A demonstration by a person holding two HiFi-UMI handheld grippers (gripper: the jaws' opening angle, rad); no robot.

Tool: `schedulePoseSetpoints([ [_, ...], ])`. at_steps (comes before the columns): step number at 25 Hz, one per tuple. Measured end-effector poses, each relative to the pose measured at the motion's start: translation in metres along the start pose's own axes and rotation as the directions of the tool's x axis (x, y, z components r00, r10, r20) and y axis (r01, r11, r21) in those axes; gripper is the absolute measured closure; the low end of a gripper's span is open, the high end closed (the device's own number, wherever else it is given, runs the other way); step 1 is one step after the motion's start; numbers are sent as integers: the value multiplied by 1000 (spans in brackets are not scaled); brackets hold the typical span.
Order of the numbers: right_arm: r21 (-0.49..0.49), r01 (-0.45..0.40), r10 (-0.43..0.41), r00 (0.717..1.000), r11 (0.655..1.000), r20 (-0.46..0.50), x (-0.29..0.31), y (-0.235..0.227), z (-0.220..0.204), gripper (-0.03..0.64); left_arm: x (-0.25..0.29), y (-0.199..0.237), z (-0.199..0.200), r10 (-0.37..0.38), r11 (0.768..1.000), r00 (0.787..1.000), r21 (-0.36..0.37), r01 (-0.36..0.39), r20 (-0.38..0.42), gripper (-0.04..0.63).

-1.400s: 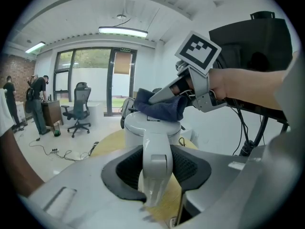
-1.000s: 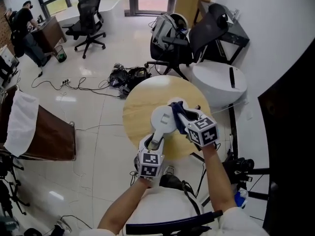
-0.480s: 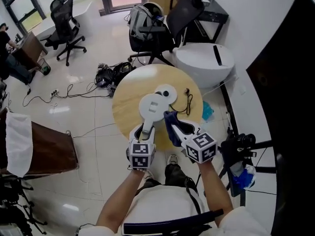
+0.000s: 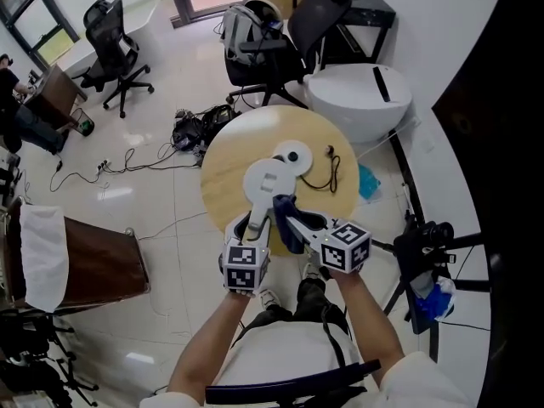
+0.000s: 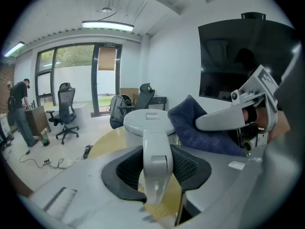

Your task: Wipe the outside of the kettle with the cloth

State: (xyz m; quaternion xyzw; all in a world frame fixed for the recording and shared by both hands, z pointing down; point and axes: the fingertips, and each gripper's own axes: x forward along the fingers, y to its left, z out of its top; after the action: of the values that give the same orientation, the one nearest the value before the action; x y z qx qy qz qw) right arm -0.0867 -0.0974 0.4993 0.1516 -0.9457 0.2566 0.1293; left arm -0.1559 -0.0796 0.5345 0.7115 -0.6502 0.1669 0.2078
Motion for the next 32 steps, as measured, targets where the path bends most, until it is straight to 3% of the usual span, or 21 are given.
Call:
schedulePoseSetpoints([
  [2, 154, -7, -9, 995, 988, 101, -10, -3, 6, 532, -1, 1, 0, 0, 1000, 1000, -4, 0, -2, 437],
  [5, 363, 88, -185, 952, 928, 243, -24, -22, 2, 532, -3, 2, 0, 9, 1000, 1000, -23, -9, -3, 437],
  [7, 428, 122, -268, 915, 896, 301, -24, -25, -4, 532, -4, 0, -1, 27, 998, 1000, -49, -27, -5, 434],
  [10, 436, 98, -287, 873, 895, 394, -14, -10, -1, 532, -7, -3, -1, 61, 994, 998, -86, -63, -18, 433],
  [13, 366, 142, -313, 828, 920, 465, -9, -11, -8, 532, -9, -2, 0, 75, 992, 997, -97, -77, -27, 433],
  [16, 303, 160, -303, 802, 939, 515, -2, -10, -19, 532, -8, -2, 0, 71, 994, 997, -84, -73, -29, 433],
  [22, 156, 174, -231, 819, 972, 526, 20, -7, -38, 532, -9, 1, 4, 68, 996, 998, -65, -69, -14, 432],
  [25, 201, 184, -263, 821, 962, 507, 29, -19, -54, 532, -8, 3, 6, 63, 995, 998, -71, -64, -5, 431],
  [28, 370, 186, -352, 819, 910, 454, 38, -40, -84, 532, -9, 3, 7, 60, 996, 998, -68, -59, 4, 431],
  [32, 587, 246, -475, 836, 771, 274, 56, -69, -126, 532, -8, 7, 10, 57, 996, 998, -63, -57, 7, 431],
])
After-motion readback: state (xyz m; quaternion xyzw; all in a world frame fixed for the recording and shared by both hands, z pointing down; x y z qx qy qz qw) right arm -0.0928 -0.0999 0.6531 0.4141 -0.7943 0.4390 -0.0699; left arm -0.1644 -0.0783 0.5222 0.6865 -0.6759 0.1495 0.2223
